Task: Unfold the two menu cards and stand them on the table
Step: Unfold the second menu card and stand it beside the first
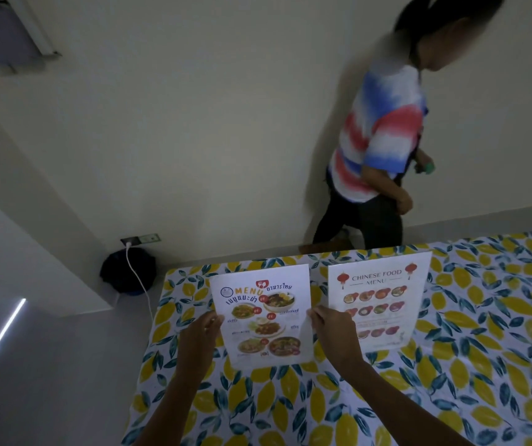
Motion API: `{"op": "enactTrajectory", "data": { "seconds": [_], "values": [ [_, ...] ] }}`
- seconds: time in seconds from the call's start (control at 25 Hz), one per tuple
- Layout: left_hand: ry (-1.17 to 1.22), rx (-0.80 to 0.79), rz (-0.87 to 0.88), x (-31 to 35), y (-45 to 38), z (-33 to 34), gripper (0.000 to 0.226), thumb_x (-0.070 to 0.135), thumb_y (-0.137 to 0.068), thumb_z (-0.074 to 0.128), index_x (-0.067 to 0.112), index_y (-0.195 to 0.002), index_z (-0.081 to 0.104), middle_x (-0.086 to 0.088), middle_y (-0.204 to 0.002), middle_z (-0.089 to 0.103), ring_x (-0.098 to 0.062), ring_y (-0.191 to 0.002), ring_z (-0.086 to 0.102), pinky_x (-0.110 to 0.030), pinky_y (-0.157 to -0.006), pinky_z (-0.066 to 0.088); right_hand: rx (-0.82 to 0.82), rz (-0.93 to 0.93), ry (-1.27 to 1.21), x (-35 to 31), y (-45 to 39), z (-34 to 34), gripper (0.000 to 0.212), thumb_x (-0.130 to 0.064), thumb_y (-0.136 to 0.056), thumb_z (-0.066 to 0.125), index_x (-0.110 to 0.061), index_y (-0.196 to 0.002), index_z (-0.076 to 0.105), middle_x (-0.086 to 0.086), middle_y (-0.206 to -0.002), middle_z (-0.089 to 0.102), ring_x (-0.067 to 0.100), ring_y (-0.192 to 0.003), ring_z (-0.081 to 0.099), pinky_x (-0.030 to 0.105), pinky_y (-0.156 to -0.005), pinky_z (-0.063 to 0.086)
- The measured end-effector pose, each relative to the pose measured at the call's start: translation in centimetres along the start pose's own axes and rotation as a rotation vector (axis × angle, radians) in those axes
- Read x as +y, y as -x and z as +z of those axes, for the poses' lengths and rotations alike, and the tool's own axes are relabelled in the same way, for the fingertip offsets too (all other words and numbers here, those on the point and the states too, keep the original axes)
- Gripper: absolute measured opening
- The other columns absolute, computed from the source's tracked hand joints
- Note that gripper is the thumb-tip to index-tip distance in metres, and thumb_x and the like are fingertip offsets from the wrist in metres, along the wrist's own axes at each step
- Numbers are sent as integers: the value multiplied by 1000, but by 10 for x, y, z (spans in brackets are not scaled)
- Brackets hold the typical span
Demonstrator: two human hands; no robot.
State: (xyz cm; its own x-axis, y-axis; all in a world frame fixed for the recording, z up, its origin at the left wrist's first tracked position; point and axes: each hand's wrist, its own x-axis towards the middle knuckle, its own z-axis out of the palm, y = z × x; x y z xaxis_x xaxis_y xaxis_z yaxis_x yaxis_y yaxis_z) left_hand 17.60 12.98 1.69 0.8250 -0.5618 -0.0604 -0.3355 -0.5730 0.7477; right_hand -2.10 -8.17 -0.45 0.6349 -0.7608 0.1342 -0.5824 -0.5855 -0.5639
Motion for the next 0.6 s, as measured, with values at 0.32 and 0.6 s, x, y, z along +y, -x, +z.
{"op": "enactTrajectory", "data": {
  "seconds": [0.32,0.6],
  "values": [
    [-89,22,-83,10,14,5,32,19,-97,59,6,-127,60,-13,-115,71,-29,-98,68,-34,-77,49,-34,-24,25,-6,8,-7,33,-27,-98,49,-15,-67,52,3,-58,54,10,-48,41,23,-48,31],
    [13,-92,-36,26,40,-10,40,25,-93,63,8,-128,52,-11,-125,64,-25,-106,62,-32,-81,43,-109,-52,169,-21,19,-41,39,-37,-98,37,-12,-82,61,10,-75,67,26,-69,64,37,-60,54]
  ]
}}
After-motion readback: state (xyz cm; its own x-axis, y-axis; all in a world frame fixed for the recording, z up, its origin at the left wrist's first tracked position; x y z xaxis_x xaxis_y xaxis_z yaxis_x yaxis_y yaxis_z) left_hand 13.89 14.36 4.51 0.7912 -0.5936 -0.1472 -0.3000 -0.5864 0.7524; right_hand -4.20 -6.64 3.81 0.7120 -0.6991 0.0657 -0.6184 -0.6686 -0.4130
